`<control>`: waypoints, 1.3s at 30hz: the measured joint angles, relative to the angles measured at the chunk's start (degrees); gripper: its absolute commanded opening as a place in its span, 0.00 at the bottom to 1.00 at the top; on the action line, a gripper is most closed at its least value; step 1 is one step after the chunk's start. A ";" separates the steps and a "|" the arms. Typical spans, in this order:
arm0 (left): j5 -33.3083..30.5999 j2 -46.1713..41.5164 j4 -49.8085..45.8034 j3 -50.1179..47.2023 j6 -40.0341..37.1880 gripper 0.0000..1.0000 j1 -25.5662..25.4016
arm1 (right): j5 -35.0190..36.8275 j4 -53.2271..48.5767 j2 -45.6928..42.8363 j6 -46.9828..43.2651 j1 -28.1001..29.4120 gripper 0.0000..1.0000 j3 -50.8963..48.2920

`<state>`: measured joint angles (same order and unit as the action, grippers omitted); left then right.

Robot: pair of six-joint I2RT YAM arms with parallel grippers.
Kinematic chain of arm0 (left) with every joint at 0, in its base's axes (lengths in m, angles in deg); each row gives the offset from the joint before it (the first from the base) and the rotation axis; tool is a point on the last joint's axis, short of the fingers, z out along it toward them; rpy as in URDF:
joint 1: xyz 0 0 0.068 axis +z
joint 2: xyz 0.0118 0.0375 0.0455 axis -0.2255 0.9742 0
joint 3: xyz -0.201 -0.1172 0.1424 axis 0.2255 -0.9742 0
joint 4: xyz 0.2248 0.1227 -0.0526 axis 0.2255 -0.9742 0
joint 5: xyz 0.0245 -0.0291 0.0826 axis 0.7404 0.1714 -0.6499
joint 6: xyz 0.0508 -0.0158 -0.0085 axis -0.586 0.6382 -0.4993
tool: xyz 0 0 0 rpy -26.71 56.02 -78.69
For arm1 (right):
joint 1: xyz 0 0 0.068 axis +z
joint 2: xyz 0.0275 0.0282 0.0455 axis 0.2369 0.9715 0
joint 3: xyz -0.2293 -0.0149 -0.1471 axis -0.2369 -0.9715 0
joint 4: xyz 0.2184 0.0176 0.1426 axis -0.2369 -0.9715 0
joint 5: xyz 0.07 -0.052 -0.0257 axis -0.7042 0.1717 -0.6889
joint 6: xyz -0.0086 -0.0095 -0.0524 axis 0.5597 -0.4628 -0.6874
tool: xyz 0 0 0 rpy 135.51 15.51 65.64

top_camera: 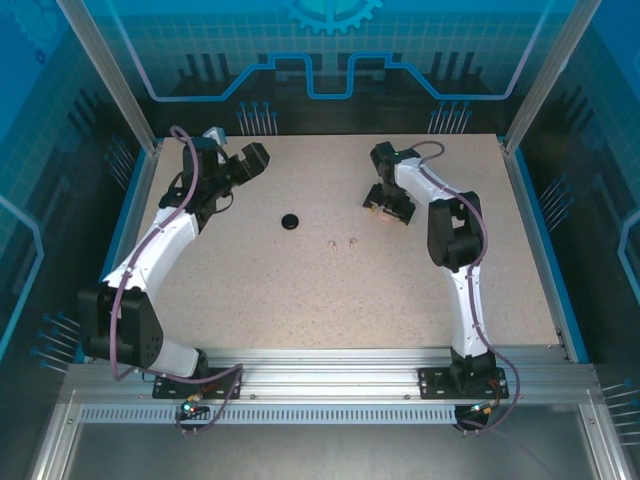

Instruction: Insert wireless bluetooth earbuds into charging case

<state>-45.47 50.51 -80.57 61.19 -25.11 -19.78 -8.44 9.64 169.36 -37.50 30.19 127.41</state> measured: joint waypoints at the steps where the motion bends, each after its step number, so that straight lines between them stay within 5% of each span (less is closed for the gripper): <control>1: -0.24 -0.15 0.15 -0.17 0.00 0.99 0.00 | 0.00 0.02 0.04 -0.15 0.02 0.84 0.00; 13: 0.68 -0.39 0.68 -0.44 0.15 0.99 0.00 | 0.22 -0.11 0.74 -2.27 0.00 0.69 0.59; 24: 4.98 -0.39 1.16 -2.16 0.02 0.99 -0.15 | -0.09 0.79 0.31 -4.81 -0.02 0.38 -0.02; 30: 8.26 -0.39 6.58 -8.00 1.51 0.99 -2.69 | -0.74 7.89 -4.92 -4.79 -0.04 0.36 -8.87; 39: 9.03 1.01 23.58 -22.21 5.95 0.99 -14.69 | -8.13 16.92 -22.23 0.57 0.15 0.36 -30.60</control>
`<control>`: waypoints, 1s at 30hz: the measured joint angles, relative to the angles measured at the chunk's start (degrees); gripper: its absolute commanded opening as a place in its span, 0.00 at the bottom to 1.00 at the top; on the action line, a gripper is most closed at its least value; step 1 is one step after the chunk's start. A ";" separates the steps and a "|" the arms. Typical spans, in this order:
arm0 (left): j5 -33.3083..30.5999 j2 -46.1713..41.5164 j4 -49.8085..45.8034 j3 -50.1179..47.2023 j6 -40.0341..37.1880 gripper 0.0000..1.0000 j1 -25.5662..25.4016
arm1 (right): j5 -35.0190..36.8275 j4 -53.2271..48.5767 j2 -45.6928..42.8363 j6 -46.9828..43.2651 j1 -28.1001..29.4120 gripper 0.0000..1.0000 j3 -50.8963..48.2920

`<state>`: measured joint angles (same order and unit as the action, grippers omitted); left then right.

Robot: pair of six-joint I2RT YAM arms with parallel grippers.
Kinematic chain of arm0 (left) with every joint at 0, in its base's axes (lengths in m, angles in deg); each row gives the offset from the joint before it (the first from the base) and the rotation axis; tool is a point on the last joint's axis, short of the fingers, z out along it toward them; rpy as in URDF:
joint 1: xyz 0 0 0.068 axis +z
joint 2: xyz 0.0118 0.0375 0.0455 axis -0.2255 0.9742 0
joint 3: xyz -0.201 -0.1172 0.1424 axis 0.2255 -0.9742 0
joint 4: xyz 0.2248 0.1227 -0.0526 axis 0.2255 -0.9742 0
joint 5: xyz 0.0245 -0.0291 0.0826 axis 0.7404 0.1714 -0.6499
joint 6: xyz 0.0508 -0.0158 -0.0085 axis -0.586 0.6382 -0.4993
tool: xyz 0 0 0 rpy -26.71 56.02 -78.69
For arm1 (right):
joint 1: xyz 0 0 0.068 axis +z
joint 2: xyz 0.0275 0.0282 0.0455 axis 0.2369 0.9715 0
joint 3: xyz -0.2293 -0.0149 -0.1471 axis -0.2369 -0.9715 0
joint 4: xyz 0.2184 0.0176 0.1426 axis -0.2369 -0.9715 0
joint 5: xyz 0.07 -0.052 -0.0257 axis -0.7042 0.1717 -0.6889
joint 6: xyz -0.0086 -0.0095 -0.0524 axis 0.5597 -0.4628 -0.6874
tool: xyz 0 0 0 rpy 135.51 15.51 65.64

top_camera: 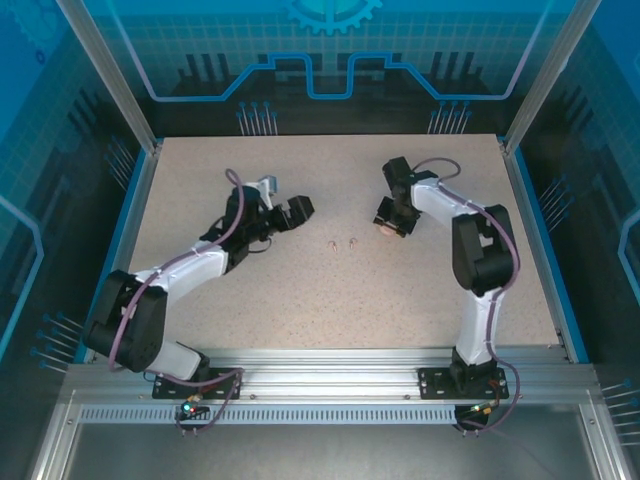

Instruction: Insert wireless bluetooth earbuds into charging case

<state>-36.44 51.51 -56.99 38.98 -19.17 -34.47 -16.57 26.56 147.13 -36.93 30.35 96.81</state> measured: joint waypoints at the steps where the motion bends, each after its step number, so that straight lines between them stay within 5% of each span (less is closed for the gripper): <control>1: -0.22 0.63 1.86 -0.81 0.37 0.99 -1.40 | -1.09 1.53 -2.29 1.36 0.17 0.37 -1.92; 10: -4.07 8.07 18.36 -3.76 3.10 0.99 -9.42 | -8.90 13.46 -13.16 18.36 3.06 0.37 -9.22; 20: -4.20 14.71 24.92 -2.49 3.19 0.98 -10.67 | -10.14 18.29 -13.46 33.38 7.50 0.37 -10.64; 30: -4.02 18.53 28.20 -0.22 2.95 0.79 -11.43 | -10.10 18.82 -13.46 38.05 9.68 0.37 -9.99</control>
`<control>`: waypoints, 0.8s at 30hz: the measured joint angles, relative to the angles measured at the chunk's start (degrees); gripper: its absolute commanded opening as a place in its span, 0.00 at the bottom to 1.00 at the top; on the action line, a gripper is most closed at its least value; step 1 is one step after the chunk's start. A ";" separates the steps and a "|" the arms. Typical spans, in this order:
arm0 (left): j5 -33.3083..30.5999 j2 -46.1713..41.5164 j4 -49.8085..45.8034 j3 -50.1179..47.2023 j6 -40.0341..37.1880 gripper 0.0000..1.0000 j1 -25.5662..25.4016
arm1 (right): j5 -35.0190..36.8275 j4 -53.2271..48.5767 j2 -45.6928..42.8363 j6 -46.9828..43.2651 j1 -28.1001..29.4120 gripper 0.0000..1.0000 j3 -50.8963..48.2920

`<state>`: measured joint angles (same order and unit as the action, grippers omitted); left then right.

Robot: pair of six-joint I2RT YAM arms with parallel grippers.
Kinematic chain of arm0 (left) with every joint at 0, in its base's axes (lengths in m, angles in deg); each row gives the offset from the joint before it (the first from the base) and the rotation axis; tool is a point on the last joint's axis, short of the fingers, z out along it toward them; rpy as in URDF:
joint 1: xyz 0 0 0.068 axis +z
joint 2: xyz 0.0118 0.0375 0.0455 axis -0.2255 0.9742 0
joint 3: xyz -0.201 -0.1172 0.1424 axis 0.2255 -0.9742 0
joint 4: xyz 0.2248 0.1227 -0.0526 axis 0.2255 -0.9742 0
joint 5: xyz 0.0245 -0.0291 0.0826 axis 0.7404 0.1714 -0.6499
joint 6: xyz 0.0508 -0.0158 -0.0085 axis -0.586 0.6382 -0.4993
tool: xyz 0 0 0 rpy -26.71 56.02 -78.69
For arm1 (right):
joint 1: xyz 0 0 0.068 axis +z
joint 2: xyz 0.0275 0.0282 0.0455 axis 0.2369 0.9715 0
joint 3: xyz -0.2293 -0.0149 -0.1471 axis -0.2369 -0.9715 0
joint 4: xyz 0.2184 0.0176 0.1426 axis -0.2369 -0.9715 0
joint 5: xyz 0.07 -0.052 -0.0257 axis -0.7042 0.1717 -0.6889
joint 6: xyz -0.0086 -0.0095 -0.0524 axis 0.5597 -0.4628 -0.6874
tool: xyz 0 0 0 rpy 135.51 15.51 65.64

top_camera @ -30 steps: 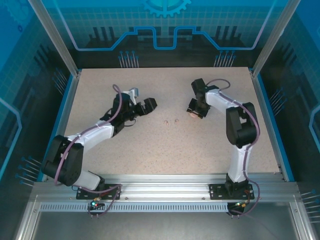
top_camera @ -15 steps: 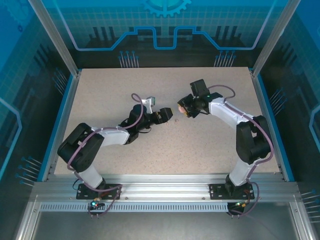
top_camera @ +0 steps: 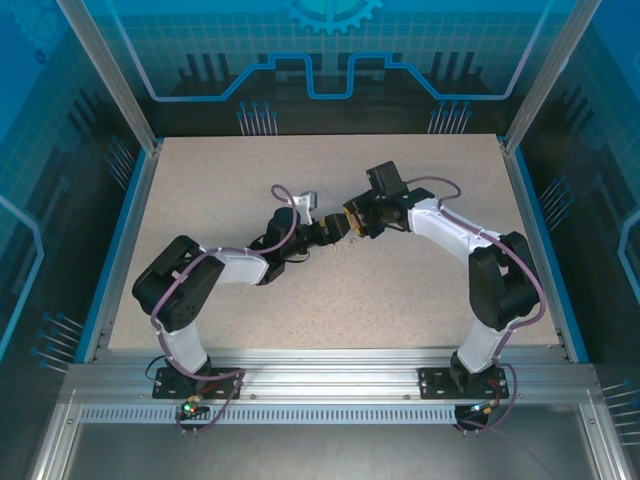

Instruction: Insert wireless bluetooth earbuds into charging case

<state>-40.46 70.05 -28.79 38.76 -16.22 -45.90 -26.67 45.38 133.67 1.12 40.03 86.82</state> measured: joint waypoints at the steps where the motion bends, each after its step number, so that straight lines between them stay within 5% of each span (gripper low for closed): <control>1: 0.07 0.26 0.35 0.13 0.02 0.75 -0.02 | 0.00 0.07 0.00 0.20 0.17 0.37 0.22; 24: 0.33 2.91 1.92 2.80 0.02 0.42 -0.11 | -0.02 2.12 0.00 1.64 1.03 0.37 0.72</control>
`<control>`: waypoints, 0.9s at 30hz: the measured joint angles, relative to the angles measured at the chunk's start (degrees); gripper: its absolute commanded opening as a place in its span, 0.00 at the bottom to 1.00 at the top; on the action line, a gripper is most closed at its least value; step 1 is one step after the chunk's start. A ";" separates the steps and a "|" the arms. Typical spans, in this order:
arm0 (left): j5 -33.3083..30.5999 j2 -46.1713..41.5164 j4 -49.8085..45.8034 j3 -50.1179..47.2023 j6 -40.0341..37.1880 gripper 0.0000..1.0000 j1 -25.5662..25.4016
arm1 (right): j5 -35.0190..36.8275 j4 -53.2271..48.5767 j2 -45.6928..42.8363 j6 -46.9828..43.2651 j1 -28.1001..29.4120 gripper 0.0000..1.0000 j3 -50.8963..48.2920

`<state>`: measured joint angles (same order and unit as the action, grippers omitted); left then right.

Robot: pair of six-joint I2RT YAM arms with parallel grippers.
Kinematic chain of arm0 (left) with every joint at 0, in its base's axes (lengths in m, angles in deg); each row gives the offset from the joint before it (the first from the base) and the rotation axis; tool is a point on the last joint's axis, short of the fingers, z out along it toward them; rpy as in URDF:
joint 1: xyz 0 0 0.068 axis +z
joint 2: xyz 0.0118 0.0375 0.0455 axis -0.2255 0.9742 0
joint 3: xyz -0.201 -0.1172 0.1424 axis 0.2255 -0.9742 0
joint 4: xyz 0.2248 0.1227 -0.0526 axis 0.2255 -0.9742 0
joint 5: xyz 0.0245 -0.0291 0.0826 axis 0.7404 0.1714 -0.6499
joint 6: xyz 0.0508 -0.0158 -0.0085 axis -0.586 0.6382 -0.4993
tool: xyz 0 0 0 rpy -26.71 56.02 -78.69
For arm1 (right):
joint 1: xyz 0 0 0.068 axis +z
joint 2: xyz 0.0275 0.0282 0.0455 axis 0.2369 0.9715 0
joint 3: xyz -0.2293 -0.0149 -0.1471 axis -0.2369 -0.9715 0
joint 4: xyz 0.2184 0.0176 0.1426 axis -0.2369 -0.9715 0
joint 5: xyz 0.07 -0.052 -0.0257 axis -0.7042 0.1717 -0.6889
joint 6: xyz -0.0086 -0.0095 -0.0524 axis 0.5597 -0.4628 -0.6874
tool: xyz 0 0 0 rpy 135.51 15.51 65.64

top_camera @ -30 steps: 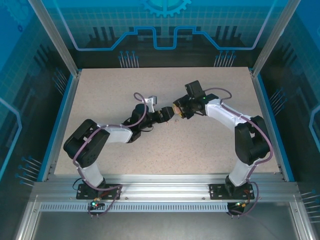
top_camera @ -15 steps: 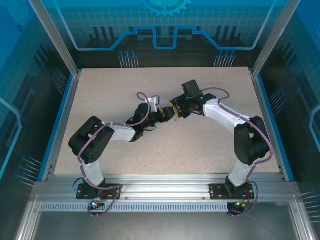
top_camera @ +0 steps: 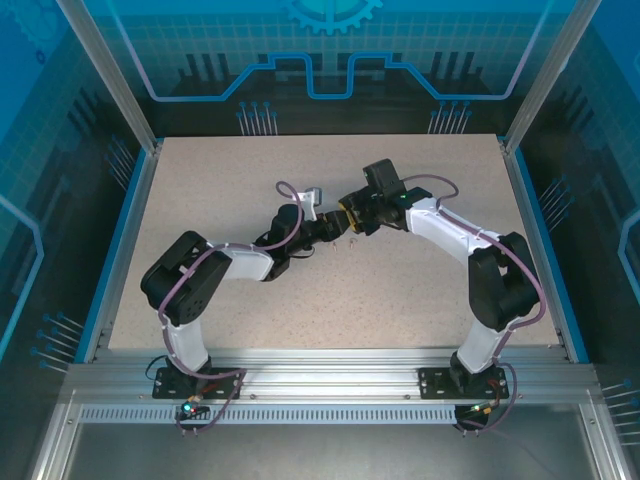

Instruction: Insert wireless bluetooth earbuds into charging case

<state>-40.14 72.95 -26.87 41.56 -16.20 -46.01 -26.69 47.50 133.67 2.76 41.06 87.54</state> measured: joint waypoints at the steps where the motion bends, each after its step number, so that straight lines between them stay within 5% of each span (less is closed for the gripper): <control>1: -0.02 0.11 0.07 0.00 -0.02 0.40 0.00 | -0.04 0.04 0.00 0.02 0.07 0.37 0.00; 18: -0.55 2.29 5.55 0.11 1.55 0.15 -0.22 | 1.14 0.81 0.00 0.31 0.07 0.37 -0.11; 27: -1.88 3.21 8.46 -0.07 4.42 0.36 -0.37 | 1.42 1.22 -0.31 0.81 0.09 0.37 -0.11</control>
<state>-42.01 76.17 -18.41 41.50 -11.78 -46.38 -25.27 48.72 133.36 3.57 41.14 87.44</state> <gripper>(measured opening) 0.352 0.421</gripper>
